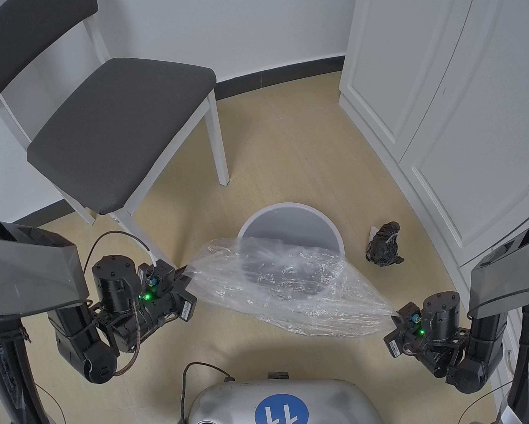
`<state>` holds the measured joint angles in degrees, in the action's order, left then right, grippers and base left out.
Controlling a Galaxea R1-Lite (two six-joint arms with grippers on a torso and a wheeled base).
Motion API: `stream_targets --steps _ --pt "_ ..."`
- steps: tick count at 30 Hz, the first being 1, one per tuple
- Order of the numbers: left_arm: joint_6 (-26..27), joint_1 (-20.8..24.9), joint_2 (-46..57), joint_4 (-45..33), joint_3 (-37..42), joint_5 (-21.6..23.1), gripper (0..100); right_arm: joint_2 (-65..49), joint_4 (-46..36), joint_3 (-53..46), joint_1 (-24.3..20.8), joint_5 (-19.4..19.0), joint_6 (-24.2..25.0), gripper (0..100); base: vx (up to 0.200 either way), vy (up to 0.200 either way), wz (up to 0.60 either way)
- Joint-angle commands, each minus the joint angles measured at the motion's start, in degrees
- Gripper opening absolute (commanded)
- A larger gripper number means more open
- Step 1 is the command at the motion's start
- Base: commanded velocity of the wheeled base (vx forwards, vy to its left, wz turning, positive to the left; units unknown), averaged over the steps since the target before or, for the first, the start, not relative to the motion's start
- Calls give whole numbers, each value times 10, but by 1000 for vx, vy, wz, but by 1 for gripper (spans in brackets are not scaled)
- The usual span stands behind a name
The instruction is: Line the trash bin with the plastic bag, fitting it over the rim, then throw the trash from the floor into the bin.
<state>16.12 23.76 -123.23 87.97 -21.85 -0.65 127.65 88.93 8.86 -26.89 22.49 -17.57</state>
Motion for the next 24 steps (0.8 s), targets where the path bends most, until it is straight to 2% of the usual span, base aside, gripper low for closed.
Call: stream_targets --steps 1,10,11,14,16,18,19,20,22,24 --pt "6 7 7 0 6 0 0 -5 11 -3 -2 -1 -1 0 0 0 0" --pt "6 5 -3 0 1 0 0 -8 11 -7 2 -2 -5 0 0 0 0" --pt "6 5 -3 0 0 0 0 -8 11 -9 3 -2 -10 100 0 0 0" --pt "6 5 -3 0 0 0 0 -13 11 -8 2 -4 -11 100 0 0 0" --pt "6 5 -3 0 0 -1 0 -25 11 -7 0 -24 -3 100 0 0 0" --pt "6 5 -3 0 -1 -1 0 -38 11 -12 2 -61 5 100 0 0 0" --pt "6 5 -3 0 -1 -1 0 -49 11 -18 5 -102 14 100 0 0 0" --pt "6 5 -3 0 -1 -1 0 -51 11 -20 7 -112 16 100 0 0 0" --pt "6 5 -3 0 -1 -1 0 -71 11 -34 21 -193 32 100 0 0 0" --pt "6 5 -3 0 -1 -1 0 -79 11 -39 25 -224 32 100 0 0 0"
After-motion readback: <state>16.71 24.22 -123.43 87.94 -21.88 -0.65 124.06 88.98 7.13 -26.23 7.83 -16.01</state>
